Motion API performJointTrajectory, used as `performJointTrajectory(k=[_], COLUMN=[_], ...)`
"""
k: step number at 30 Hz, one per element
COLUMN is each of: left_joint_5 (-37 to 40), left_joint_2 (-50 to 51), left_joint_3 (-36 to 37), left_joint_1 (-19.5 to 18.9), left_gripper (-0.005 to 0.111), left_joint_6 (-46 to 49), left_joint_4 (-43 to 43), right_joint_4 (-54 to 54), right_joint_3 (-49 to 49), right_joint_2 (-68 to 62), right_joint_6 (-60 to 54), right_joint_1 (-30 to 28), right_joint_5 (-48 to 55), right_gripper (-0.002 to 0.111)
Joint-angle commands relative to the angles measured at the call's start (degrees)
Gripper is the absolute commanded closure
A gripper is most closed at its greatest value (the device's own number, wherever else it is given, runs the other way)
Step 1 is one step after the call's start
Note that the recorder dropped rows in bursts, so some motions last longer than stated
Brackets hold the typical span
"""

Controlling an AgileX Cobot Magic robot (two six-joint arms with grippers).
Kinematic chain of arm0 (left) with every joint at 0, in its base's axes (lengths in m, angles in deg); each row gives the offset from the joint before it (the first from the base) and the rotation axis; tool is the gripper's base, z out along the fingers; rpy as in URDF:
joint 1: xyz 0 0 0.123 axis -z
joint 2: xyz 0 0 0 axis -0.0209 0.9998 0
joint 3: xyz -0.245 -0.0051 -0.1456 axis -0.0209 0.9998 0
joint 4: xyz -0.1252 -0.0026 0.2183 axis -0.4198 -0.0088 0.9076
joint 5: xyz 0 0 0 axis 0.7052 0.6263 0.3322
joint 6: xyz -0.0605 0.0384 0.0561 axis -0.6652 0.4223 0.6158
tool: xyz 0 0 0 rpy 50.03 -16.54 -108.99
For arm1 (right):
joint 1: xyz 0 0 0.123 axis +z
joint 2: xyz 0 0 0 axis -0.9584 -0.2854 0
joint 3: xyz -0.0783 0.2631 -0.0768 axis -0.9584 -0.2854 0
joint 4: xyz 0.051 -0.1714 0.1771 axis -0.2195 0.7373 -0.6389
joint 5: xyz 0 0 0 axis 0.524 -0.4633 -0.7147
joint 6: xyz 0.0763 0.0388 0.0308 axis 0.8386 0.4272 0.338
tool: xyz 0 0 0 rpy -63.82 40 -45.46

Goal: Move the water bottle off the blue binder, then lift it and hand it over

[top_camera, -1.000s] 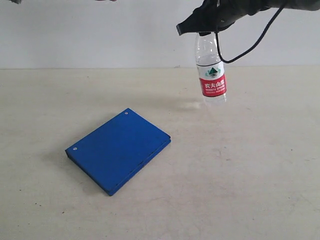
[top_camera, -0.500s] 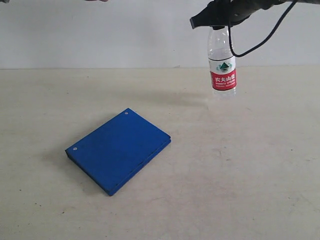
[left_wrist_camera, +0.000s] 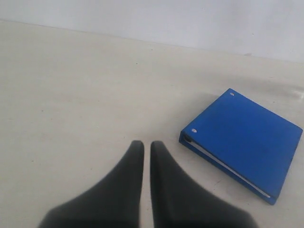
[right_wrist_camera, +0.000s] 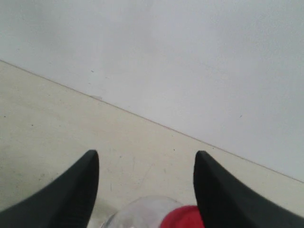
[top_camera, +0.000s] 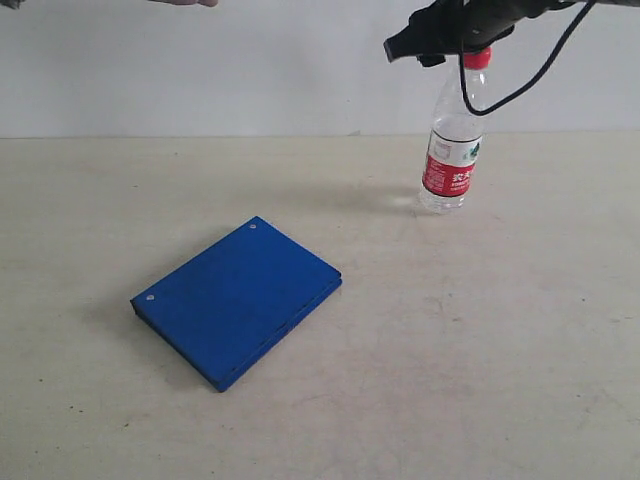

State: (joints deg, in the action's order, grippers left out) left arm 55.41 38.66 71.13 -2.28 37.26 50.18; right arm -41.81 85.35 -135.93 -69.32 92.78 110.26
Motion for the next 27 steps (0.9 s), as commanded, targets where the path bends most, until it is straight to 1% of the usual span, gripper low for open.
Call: performJointTrajectory(k=[1, 8, 13, 16, 18, 20, 24, 25, 27], left_joint_5=[-1.0, -1.0, -1.0, -1.9, -4.8, -8.1, -12.7, -13.0, -13.7], left_joint_2=[-0.2, -0.2, -0.2, -0.2, -0.2, -0.2, -0.2, -0.2, -0.2], left_joint_3=[0.2, 0.2, 0.2, 0.2, 0.2, 0.2, 0.2, 0.2, 0.2], left_joint_1=[0.1, 0.1, 0.1, 0.1, 0.1, 0.1, 0.1, 0.1, 0.1], left_gripper=[0.102, 0.102, 0.102, 0.102, 0.102, 0.102, 0.102, 0.102, 0.102], left_joint_6=[0.2, 0.2, 0.2, 1.3, 1.7, 1.7, 1.7, 1.7, 1.0], left_joint_4=[0.2, 0.7, 0.7, 3.8, 6.1, 6.5, 6.5, 6.5, 5.1], right_joint_4=[0.2, -0.3, -1.3, -5.3, -10.6, -17.6, -38.7, -42.3, -47.8], right_joint_3=[0.0, 0.0, 0.0, 0.0, 0.0, 0.0, 0.0, 0.0, -1.7], right_joint_2=[6.0, 17.6, 23.5, 25.6, 26.0, 26.0, 23.7, 22.6, 21.5], right_joint_6=[-0.2, -0.2, -0.9, -5.3, -9.7, -16.0, -30.3, -32.7, -33.5], right_joint_1=[-0.2, 0.8, 3.9, 6.4, 8.1, 9.4, 10.0, 10.0, 10.0], right_joint_5=[0.3, 5.6, 11.1, 15.9, 20.9, 27.3, 44.8, 44.8, 44.8], right_gripper=[0.051, 0.051, 0.051, 0.051, 0.051, 0.051, 0.051, 0.051, 0.051])
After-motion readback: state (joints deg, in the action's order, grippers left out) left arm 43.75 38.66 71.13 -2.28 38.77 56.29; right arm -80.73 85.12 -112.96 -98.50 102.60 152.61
